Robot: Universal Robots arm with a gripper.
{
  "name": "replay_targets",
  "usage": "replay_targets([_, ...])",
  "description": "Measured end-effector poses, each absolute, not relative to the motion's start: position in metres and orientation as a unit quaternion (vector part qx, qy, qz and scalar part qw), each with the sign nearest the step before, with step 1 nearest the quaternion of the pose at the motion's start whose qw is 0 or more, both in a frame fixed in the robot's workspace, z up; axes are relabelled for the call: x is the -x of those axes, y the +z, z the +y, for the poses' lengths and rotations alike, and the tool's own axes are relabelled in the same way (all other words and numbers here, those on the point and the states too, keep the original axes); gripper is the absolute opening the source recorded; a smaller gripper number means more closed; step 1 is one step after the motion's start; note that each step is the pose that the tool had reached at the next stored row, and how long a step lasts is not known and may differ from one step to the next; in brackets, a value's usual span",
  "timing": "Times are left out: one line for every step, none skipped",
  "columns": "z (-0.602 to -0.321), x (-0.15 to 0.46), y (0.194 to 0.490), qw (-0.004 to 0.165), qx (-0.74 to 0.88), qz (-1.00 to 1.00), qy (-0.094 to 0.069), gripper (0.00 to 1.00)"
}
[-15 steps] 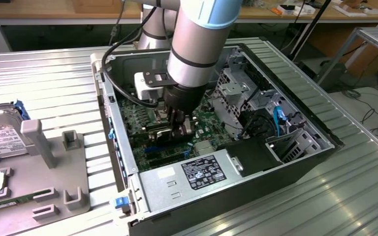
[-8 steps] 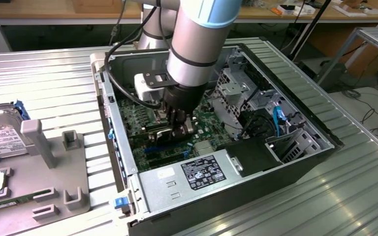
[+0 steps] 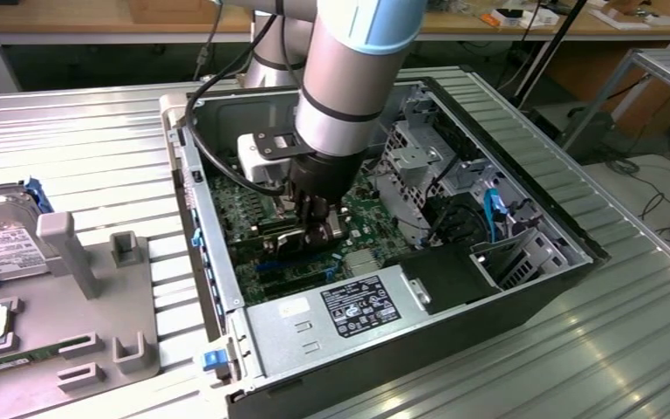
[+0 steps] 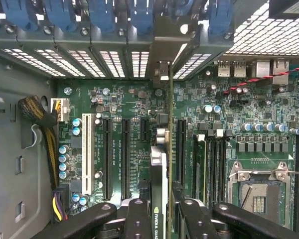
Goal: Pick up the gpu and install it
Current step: 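Insert the gpu into the slot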
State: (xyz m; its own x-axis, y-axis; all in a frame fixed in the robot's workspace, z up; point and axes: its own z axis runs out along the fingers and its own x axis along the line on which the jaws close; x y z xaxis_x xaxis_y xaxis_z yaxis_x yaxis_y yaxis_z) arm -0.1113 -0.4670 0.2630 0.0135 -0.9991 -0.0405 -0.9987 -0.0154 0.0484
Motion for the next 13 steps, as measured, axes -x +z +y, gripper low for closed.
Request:
replay_targets([-0.4667, 0.1113, 0.2630, 0.003, -0.712, -0.702, -0.031, 0.27])
replay_targets([-0.4665, 0.1113, 0.2628, 0.003, -0.712, -0.702, -0.031, 0.27])
replay_targets([-0.4664, 0.1113, 0.2623, 0.003, -0.712, -0.702, -0.031, 0.27])
replay_targets([-0.4664, 0.1113, 0.2623, 0.003, -0.712, -0.702, -0.031, 0.27])
replay_targets([-0.4664, 0.1113, 0.2623, 0.003, -0.712, -0.702, -0.031, 0.27])
replay_targets([-0.4664, 0.1113, 0.2623, 0.003, -0.712, -0.702, -0.031, 0.27])
replay_targets([-0.4664, 0.1113, 0.2623, 0.003, -0.712, -0.702, -0.031, 0.27])
replay_targets([-0.4664, 0.1113, 0.2623, 0.003, -0.712, -0.702, -0.031, 0.27])
replay_targets([-0.4664, 0.1114, 0.2623, 0.003, -0.712, -0.702, -0.031, 0.27])
replay_targets([-0.4664, 0.1118, 0.2623, 0.003, -0.712, -0.702, -0.031, 0.27])
replay_targets([-0.4664, 0.1122, 0.2623, 0.003, -0.712, -0.702, -0.031, 0.27])
replay_targets([-0.4664, 0.1136, 0.2623, 0.003, -0.712, -0.702, -0.031, 0.27])
replay_targets([-0.4654, 0.1136, 0.2624, 0.002, -0.712, -0.702, -0.031, 0.27])
